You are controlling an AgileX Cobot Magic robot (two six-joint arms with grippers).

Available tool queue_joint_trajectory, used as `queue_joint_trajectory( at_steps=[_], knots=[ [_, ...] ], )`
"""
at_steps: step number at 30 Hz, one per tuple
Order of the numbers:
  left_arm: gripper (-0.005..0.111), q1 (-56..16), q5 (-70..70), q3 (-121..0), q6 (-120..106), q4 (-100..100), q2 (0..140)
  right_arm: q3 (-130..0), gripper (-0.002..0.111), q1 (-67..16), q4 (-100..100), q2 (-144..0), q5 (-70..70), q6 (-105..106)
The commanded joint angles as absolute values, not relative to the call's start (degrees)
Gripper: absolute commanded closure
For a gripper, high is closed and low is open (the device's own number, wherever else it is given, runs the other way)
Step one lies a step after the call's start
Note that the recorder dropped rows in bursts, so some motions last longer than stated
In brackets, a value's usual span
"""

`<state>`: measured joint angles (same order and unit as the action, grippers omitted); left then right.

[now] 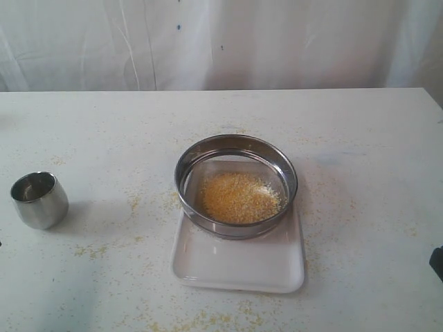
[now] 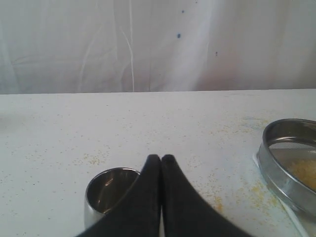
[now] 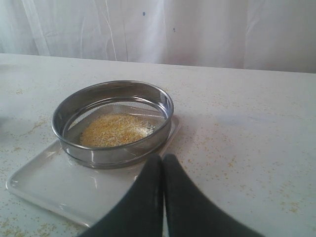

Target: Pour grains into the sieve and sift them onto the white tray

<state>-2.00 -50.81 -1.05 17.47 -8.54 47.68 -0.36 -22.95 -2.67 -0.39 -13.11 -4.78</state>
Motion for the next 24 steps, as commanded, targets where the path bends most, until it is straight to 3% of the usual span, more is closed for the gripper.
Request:
queue_joint_trajectory(
  at_steps=[1,10,21,24],
  knots=[
    [0.106,-3.34,-46.32,-0.45,18.09,-9.02,42.95,0.0,0.108,-22.76,-2.82,0.0,-12.78,-4.92],
    [0.106,-3.61,-13.74,-0.45,18.09,-10.11,18.6,0.0,0.108,-22.76,-2.82,0.0,-12.78,-4.92],
    [0.106,-3.61,-1.57,0.0,18.09,-12.11,3.79,0.0,0.108,-22.76,-2.82,0.0,-12.67,-4.93],
    [0.106,-3.61,8.63,0.0,18.09,-12.02,0.0,0.0,0.108,-22.76,-2.82,0.0,-12.77,-4.93]
  ],
)
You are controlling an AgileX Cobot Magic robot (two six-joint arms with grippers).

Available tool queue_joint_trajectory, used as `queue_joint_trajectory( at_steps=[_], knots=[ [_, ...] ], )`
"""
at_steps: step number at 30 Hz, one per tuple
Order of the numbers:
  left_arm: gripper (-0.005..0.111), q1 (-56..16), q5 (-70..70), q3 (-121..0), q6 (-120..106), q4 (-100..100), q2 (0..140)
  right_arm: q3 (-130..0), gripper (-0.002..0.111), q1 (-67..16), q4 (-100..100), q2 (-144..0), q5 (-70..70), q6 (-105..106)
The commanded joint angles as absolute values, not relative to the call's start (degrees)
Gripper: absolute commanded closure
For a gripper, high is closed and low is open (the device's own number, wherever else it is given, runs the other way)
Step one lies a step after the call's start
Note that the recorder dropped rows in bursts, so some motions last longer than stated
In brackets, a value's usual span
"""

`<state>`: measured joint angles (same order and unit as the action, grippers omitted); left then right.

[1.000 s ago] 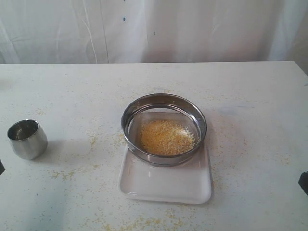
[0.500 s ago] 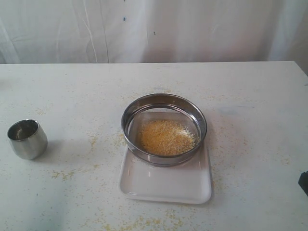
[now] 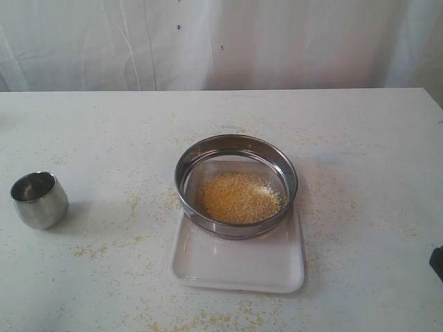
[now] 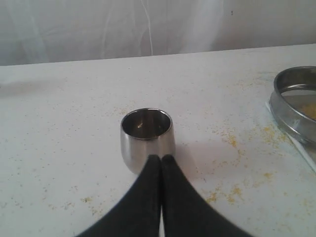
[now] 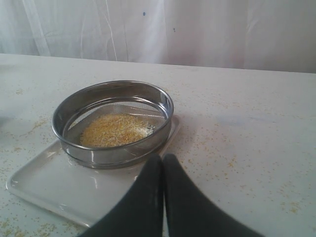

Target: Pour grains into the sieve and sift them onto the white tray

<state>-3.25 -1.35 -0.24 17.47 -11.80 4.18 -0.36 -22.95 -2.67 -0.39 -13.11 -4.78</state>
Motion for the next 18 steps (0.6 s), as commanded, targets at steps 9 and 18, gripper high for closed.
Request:
queue_joint_trajectory(
  at_steps=[9,18],
  knots=[
    [0.106,-3.61,13.36,0.0,18.0,-12.13,0.0,0.0,0.108,-22.76,-2.82,0.0,-12.77,-4.93],
    [0.106,-3.61,13.36,0.0,18.0,-10.66,0.0,0.0,0.108,-22.76,-2.82,0.0,-12.77,-4.93]
  ],
)
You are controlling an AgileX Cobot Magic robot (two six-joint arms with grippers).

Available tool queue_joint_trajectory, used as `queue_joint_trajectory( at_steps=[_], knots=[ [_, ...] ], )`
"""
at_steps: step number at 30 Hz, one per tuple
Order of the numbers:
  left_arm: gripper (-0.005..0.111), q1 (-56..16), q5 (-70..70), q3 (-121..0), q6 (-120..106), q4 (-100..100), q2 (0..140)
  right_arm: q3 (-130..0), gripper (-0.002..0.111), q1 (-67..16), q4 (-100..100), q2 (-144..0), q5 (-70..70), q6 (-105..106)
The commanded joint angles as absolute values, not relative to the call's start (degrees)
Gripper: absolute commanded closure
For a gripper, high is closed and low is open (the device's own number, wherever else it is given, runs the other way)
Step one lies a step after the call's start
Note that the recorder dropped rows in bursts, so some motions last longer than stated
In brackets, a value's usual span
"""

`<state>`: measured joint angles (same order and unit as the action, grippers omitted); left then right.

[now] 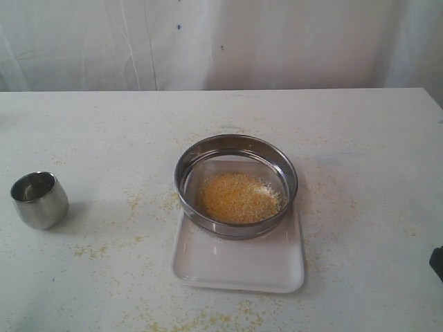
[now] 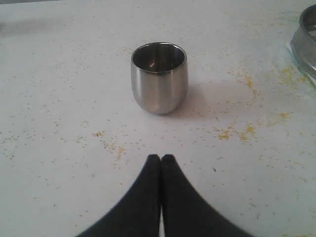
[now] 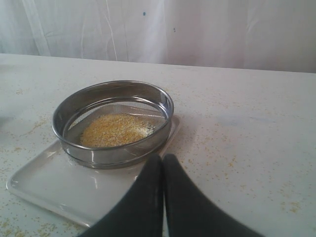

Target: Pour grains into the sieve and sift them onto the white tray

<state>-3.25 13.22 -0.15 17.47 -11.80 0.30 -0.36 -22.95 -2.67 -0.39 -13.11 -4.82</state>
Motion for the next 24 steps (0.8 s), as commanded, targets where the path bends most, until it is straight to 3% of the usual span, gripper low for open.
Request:
queue_joint_trajectory(
  at_steps=[1,15,24],
  knots=[
    [0.106,-3.61,13.23,0.0,18.0,-9.37,0.0,0.0,0.108,-22.76,-2.82,0.0,-12.77,-4.93],
    [0.106,-3.61,12.89,0.0,17.48,-2.33,0.0,0.0,0.108,-22.76,-2.82,0.0,-12.77,-6.69],
    [0.106,-3.61,12.02,0.0,-17.31,4.71,0.0,0.0,0.108,-22.76,-2.82,0.0,-12.77,-6.72]
  ],
)
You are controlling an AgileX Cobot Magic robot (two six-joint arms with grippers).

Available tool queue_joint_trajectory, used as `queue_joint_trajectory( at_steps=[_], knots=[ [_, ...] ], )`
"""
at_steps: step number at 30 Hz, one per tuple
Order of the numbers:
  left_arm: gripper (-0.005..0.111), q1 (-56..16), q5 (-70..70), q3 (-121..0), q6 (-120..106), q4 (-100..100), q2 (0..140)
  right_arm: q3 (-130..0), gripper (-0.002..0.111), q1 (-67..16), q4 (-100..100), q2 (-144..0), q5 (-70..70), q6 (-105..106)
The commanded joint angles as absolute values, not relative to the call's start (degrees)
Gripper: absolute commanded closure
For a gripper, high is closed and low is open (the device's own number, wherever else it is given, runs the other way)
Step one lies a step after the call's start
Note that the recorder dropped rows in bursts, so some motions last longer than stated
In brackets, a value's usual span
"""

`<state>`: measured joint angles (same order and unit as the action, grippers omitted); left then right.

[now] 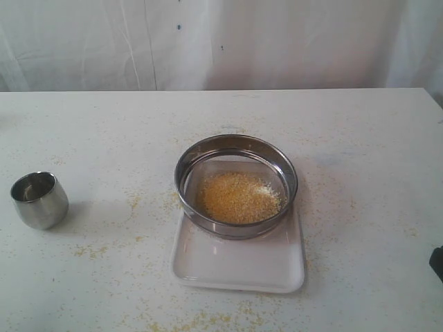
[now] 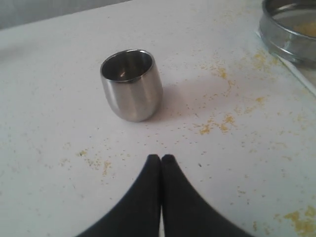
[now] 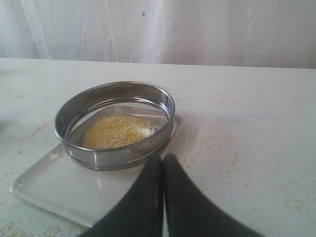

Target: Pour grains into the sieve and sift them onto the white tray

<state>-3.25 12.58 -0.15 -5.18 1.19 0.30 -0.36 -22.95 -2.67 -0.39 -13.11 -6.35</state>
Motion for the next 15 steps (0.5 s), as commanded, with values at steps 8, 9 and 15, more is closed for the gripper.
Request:
queue_joint_trajectory(
  at_steps=[8,9,15],
  knots=[
    [0.106,-3.61,12.02,0.0,-17.98,3.95,0.0,0.0,0.108,-22.76,-2.82,0.0,-12.77,-6.72],
    [0.106,-3.61,12.02,0.0,-17.98,3.95,0.0,0.0,0.108,-22.76,-2.82,0.0,-12.77,-6.72],
    [0.106,-3.61,12.02,0.0,-17.98,3.95,0.0,0.0,0.108,-22.76,-2.82,0.0,-12.77,-6.72]
  ],
)
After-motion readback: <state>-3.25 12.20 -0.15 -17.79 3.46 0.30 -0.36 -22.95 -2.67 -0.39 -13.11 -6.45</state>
